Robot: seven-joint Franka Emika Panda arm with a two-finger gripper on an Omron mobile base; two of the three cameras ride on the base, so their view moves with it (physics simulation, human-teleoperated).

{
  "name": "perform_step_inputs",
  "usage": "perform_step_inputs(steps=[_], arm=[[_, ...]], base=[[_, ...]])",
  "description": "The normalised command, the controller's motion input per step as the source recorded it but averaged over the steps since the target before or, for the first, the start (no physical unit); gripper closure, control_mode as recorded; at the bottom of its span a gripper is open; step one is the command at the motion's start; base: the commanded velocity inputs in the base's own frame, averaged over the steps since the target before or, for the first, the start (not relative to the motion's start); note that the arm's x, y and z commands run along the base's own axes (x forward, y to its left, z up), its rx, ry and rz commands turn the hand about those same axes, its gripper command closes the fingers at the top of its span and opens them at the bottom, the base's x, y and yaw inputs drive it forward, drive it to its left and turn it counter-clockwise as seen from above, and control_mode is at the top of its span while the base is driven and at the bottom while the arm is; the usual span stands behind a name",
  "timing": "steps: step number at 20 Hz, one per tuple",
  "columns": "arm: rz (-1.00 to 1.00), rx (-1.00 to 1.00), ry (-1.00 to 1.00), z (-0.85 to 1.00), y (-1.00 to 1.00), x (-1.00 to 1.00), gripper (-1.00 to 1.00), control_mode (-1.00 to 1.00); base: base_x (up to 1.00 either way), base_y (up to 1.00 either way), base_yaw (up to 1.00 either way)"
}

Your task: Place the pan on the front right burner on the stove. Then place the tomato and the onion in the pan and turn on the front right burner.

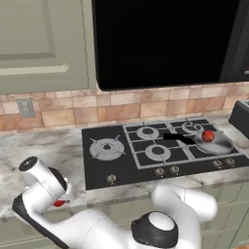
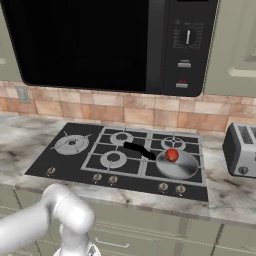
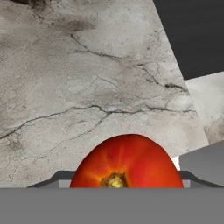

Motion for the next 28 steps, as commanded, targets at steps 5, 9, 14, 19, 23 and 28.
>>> perform_step_inputs(steps=[5,9,14,19,23,28], arm=[[-0.04,0.00,-0.32,0.63,-0.47,-0.54,1.00,-1.00],[-0.15,0.00,-0.32,0.85,-0.38,-0.07,1.00,-1.00],[-0.18,0.02,-0.21,0.69,-0.49,0.00,1.00,-1.00],[-0.14,0.05,-0.11,0.52,-0.67,0.00,1.00,-1.00],[-0.16,0.05,-0.05,0.49,-0.67,0.00,1.00,-1.00],[-0.19,0.05,-0.05,0.52,-0.67,0.00,1.00,-1.00]], base=[[0.00,0.00,0.00],[0.00,0.00,0.00],[0.00,0.00,0.00],[0.00,0.00,0.00],[0.00,0.00,0.00],[0.00,0.00,0.00]])
